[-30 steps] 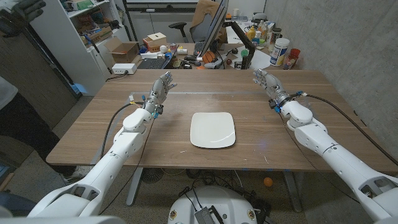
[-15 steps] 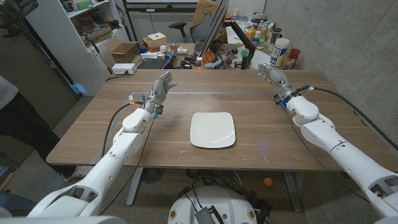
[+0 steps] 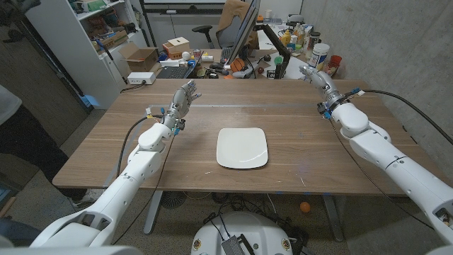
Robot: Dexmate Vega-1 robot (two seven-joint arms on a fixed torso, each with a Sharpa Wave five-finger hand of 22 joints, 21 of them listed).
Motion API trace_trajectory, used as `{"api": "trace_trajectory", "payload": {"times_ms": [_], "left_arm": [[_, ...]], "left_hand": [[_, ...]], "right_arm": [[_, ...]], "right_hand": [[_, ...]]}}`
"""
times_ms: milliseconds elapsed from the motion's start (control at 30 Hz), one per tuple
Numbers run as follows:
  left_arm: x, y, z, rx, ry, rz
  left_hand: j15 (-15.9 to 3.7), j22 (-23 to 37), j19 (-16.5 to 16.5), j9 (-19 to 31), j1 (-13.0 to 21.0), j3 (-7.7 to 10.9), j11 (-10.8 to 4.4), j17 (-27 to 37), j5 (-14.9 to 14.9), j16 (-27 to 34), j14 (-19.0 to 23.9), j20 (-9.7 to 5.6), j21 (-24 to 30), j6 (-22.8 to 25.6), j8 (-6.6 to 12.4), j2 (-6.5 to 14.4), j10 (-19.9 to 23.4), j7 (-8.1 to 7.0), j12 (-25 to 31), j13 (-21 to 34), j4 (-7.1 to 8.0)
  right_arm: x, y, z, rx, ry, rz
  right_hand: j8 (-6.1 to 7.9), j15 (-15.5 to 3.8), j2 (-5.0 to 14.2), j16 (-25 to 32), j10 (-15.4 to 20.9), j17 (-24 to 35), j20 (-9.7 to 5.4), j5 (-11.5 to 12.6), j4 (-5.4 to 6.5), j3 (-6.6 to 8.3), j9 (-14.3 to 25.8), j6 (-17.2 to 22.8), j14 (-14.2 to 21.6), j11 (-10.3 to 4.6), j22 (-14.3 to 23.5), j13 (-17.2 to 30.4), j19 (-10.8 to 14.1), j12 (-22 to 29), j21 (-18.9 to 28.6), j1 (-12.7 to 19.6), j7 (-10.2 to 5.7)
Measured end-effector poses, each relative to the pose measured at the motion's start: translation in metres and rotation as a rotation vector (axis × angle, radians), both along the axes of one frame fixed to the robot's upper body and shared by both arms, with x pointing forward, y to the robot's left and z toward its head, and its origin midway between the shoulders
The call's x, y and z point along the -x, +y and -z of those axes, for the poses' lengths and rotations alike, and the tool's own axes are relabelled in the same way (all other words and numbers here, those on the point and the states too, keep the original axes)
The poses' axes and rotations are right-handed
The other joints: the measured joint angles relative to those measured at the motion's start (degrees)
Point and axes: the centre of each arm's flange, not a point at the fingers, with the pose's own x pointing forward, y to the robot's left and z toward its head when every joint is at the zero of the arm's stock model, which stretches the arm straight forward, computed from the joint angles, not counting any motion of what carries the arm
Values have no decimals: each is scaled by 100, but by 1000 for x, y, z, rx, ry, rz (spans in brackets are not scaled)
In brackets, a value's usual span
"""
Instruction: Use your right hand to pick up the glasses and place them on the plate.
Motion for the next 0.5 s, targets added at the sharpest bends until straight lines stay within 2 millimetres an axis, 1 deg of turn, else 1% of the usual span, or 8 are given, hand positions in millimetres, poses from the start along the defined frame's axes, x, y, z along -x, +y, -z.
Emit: {"api": "trace_trajectory", "payload": {"times_ms": [133, 200, 233, 267, 333, 400, 433, 500], "left_arm": [[0, 0, -2, -4, -6, 3], [0, -1, -2, -5, -7, 3], [0, -1, -2, -9, -8, 5], [-1, -1, -2, -9, -8, 5], [-1, -1, -4, -13, -13, 6], [-1, -1, -4, -14, -13, 6], [-1, -2, -5, -17, -15, 7], [-1, -2, -5, -19, -15, 8]], "left_hand": [[0, 0, 0, 0, 0, 0, 0, 0, 0, 0, 0, 0, 0, 0, 0, 0, 0, 0, 0, 0, 0], [0, 0, 0, 0, 0, 0, 0, 0, 0, 0, 0, 0, -15, 0, 0, 0, 0, 0, 0, 0, 0], [0, 0, 0, 0, 0, 0, 0, 0, 0, 0, 0, 0, -40, 0, 0, 0, 0, 0, 0, 0, 0], [0, 0, 0, 0, 0, 0, 0, 0, 0, 0, 0, 0, -40, 0, 0, 0, 0, 0, 0, 0, 0], [0, 0, 0, 0, 0, 0, 0, 0, 0, 0, 0, 0, -40, 0, 0, 0, 0, 0, 0, 0, 0], [0, 0, 0, 0, 0, 0, 0, 0, 0, 0, 0, 0, -40, 0, 0, 0, 0, 0, 0, 0, 0], [0, 0, 0, 0, 0, 0, 0, 0, 0, 0, 0, 0, -40, 0, 0, 0, 0, 0, 0, 0, 0], [0, 0, 0, 0, 0, 0, 0, 0, 0, 0, 0, 0, -40, 0, 0, 0, 0, 0, 0, 0, 0]], "right_arm": [[4, -3, -7, 27, -17, 43], [3, -5, -7, 37, -18, 68], [6, -6, -13, 51, -30, 79], [5, -7, -13, 54, -30, 87], [8, -9, -19, 77, -41, 117], [7, -11, -18, 87, -36, 144], [10, -12, -25, 100, -50, 156], [11, -14, -28, 114, -56, 177]], "right_hand": [[0, 0, 0, 0, 0, 0, 0, 0, -8, 8, 0, 0, 0, 0, 0, 0, 0, 0, 0, 0, 0], [0, 0, 22, 0, 15, 0, 0, 0, -30, -3, 0, 0, 0, 15, 0, 0, 0, 0, 0, 22, 0], [0, 0, 22, 0, 19, 0, 0, 0, -41, 9, 0, 0, 0, 19, 0, 0, 0, 0, 0, 22, 0], [0, 0, 8, 0, 19, 0, 0, 0, -47, 14, -1, 0, 0, 19, 0, 0, 0, 0, 0, 37, 0], [0, 0, -5, 0, 19, 1, 0, 0, -47, 14, -1, 18, 0, 19, 0, 0, 0, 0, 0, 52, -19], [0, 0, 24, 0, 19, 1, 0, -23, -64, 32, -1, 24, 0, 20, 0, 0, 0, 0, 0, 81, -25], [0, 0, 24, 0, 19, 1, 0, -23, -81, 15, -1, 41, 0, 20, 0, -1, 0, 0, 0, 81, -41], [0, 0, 24, 0, 19, 1, 0, -23, -93, 13, -1, 41, 0, 20, 0, 0, -1, 0, 0, 81, -41]]}}
